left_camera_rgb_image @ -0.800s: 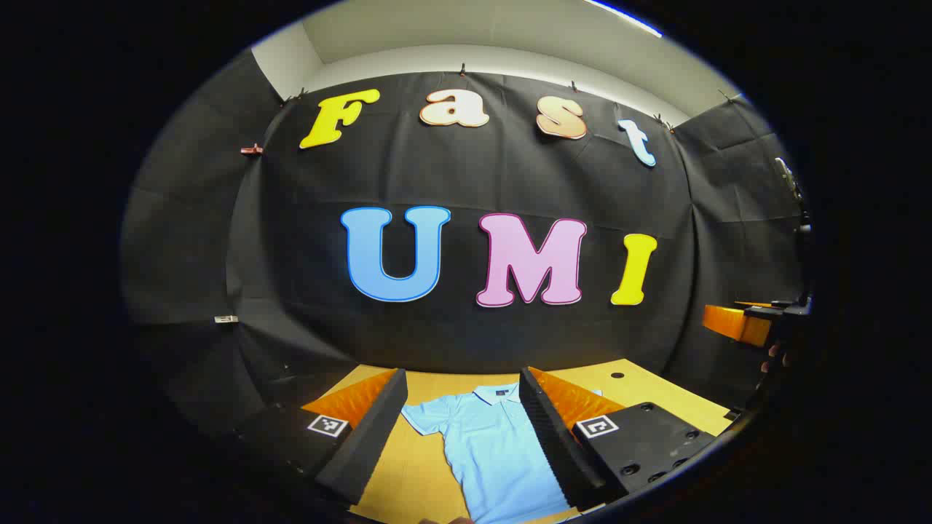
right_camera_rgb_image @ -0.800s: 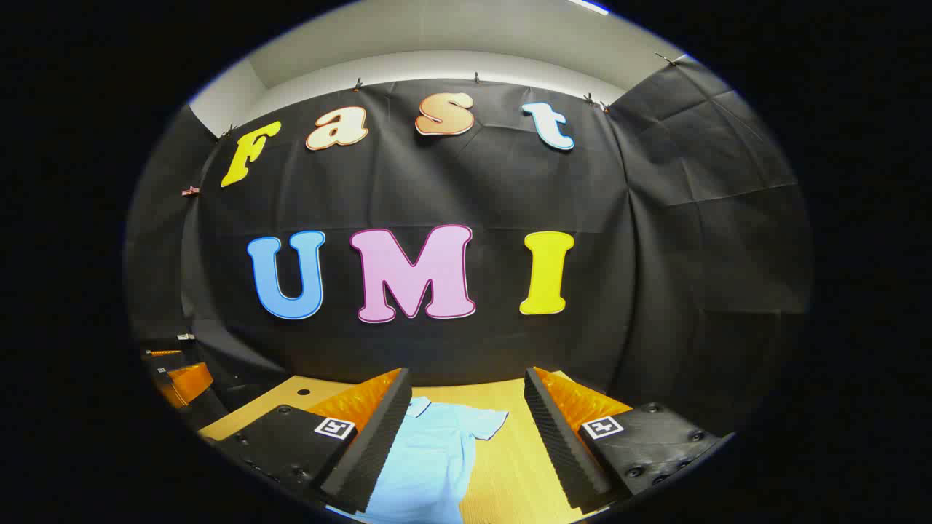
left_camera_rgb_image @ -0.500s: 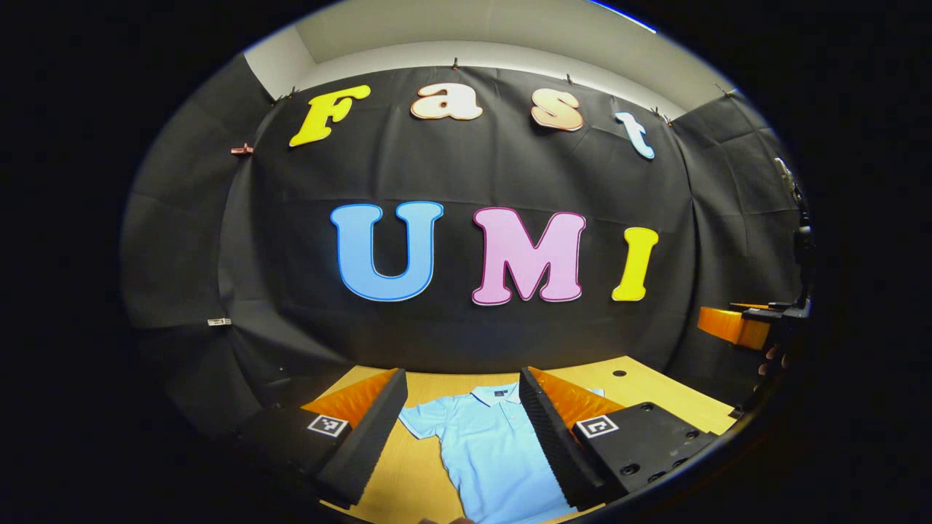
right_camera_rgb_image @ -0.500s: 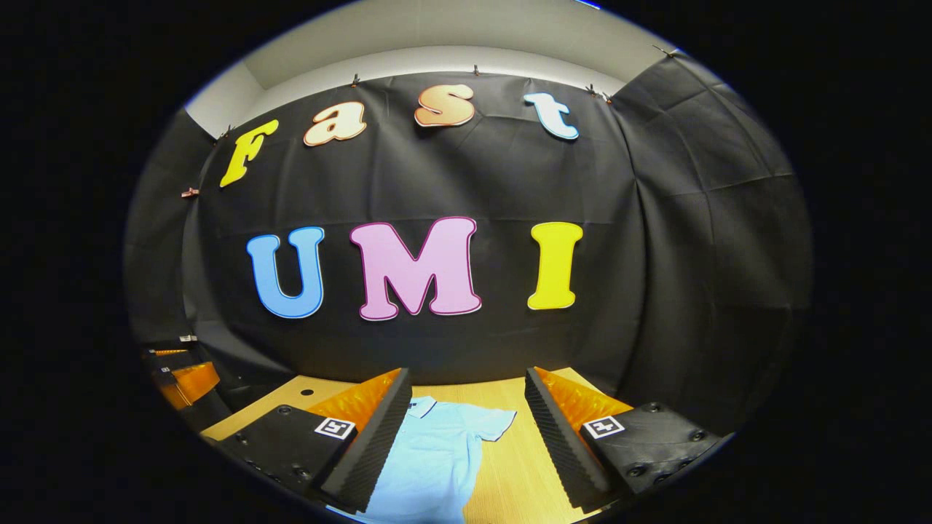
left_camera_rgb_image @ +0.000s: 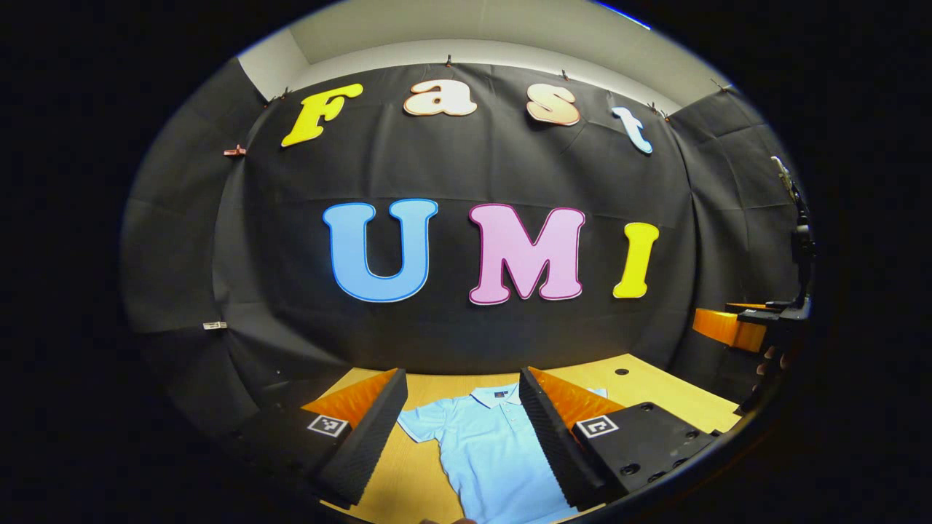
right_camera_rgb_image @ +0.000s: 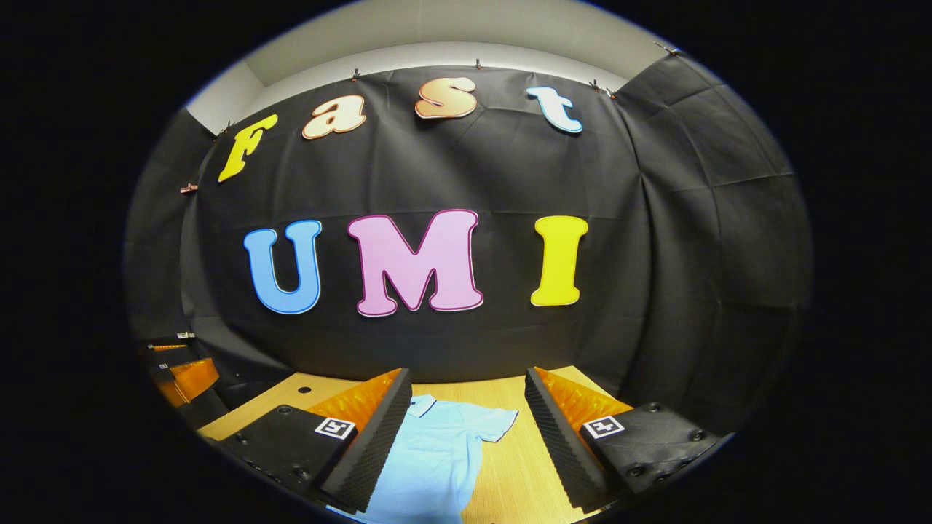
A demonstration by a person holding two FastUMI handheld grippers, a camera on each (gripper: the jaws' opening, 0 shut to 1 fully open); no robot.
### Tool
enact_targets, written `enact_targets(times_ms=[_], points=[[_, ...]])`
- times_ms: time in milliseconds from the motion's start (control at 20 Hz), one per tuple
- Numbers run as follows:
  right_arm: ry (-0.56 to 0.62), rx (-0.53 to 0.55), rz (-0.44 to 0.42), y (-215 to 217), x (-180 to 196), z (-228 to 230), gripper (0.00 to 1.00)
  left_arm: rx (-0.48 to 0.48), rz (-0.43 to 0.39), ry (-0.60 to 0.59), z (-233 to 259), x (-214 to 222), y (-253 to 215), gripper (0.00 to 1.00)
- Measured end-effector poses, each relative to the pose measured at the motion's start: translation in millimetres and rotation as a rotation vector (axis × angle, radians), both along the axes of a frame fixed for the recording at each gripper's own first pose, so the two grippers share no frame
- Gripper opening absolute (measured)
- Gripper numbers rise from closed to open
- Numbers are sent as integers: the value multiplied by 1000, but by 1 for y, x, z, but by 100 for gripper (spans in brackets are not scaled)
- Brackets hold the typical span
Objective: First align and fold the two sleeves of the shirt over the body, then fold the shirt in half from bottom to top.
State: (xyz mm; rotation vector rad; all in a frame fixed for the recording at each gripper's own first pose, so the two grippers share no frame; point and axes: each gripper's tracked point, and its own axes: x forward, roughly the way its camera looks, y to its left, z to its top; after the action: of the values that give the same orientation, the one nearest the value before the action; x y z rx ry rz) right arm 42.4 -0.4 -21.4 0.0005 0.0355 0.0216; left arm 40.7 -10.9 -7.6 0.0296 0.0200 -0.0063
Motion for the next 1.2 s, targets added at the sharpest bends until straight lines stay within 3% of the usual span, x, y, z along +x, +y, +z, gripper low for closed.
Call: enact_targets(times_ms=[700,1200], points=[[64,-34,30,-4,51,-27,98,-12,76,39,-14,18,17,98],[227,-82,50,-33,124,-98,98,-7,180,70,-28,41,15,98]])
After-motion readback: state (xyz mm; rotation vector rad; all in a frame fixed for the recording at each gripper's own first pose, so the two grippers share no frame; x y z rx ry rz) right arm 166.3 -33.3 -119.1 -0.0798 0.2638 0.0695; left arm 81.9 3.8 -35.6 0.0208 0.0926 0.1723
